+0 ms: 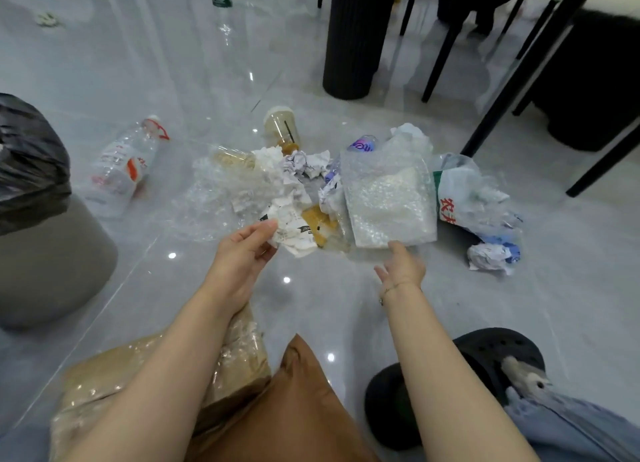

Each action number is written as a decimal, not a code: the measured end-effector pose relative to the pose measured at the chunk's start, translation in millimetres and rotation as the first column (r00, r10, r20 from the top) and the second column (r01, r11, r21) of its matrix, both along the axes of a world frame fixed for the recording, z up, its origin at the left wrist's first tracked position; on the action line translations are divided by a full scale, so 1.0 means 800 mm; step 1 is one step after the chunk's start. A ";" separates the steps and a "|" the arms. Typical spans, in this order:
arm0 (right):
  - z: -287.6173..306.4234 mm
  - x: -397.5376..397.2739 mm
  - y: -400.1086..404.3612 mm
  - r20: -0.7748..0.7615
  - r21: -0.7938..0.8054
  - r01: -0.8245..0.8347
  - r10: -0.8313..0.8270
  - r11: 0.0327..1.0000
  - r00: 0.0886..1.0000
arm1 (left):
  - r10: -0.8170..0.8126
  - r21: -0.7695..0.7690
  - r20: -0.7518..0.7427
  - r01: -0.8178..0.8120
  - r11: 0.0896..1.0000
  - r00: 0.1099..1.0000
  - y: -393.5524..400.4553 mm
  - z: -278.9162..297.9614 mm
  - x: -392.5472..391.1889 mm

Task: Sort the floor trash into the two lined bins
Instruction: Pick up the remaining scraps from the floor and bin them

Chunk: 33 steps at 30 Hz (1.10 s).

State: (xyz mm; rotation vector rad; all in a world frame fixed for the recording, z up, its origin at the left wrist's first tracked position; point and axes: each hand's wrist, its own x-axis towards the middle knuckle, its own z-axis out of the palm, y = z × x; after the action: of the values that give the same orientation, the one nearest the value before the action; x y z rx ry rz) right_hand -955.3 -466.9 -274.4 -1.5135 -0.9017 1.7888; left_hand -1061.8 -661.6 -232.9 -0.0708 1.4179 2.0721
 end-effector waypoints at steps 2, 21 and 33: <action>-0.006 -0.015 0.017 -0.019 -0.095 0.046 -0.048 0.994 0.999 | 0.031 0.020 0.024 -0.031 0.999 0.999 -0.002 0.001 0.001; 0.086 0.007 -0.064 -0.123 0.611 -0.192 0.332 0.768 0.935 | 0.178 0.090 0.014 -0.178 0.980 0.984 -0.013 0.006 0.006; 0.205 -0.054 -0.152 0.657 0.685 -0.721 0.518 -0.104 0.548 | 0.368 0.087 -0.330 -0.361 0.929 0.869 -0.124 0.097 0.010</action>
State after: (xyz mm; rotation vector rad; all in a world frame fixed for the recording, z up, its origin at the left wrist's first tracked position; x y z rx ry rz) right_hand -998.3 -588.1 -110.1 -0.2841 -2.5647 0.9732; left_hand -1054.0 -760.5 -155.5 0.0360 1.6916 2.5055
